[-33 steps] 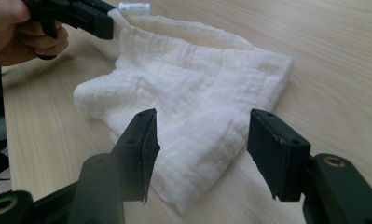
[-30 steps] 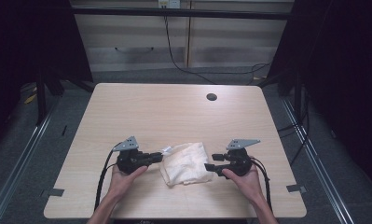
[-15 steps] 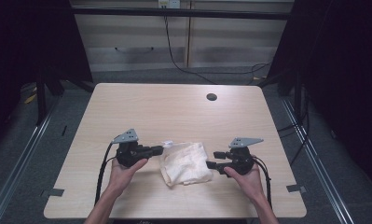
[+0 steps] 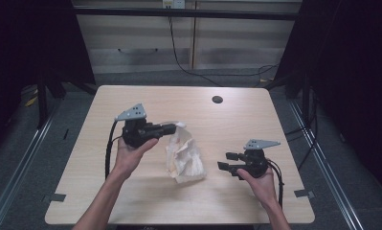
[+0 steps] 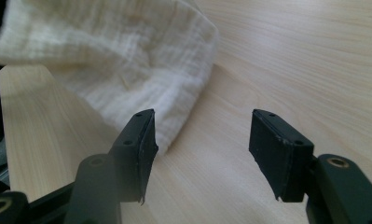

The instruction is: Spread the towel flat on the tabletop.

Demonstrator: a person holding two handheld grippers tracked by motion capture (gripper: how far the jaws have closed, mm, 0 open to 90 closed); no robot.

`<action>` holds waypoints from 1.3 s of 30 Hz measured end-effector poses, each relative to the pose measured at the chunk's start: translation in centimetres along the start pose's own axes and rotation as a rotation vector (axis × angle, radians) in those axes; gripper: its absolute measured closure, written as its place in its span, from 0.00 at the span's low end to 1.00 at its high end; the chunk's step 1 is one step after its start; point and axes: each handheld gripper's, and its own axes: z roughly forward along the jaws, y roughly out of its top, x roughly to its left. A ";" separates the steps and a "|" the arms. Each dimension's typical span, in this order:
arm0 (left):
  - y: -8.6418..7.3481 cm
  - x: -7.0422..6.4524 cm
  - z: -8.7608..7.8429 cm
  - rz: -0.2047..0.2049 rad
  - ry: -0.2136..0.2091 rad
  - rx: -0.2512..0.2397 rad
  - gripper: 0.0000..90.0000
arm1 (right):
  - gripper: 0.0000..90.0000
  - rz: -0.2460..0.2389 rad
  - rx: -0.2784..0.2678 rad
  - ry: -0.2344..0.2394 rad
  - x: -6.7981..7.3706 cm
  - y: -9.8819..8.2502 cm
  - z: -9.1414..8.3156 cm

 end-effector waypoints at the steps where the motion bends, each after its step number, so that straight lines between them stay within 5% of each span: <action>1: 0.9 0.0 -0.1 0.009 -0.002 -0.013 0.98 | 0.46 0.000 -0.001 -0.003 0.0 0.0 -0.1; 10: 7.6 -1.6 -1.3 0.094 -0.017 -0.107 0.98 | 0.45 0.005 -0.014 -0.009 -0.2 0.0 -0.4; 15: 8.6 -3.3 -2.8 0.151 -0.066 -0.139 0.98 | 0.45 0.006 -0.019 -0.012 -0.2 0.0 -0.6; 21: 4.9 -3.2 -3.5 0.125 -0.052 -0.088 0.98 | 0.45 0.013 -0.026 -0.018 -0.2 0.0 -0.8; 30: -3.2 0.1 -3.8 -0.057 0.037 -0.029 0.98 | 0.47 0.002 -0.006 -0.005 0.1 0.0 -0.2; 39: -7.3 3.3 -2.3 -0.199 0.115 0.027 0.98 | 0.61 -0.047 0.051 0.103 2.8 -1.3 0.9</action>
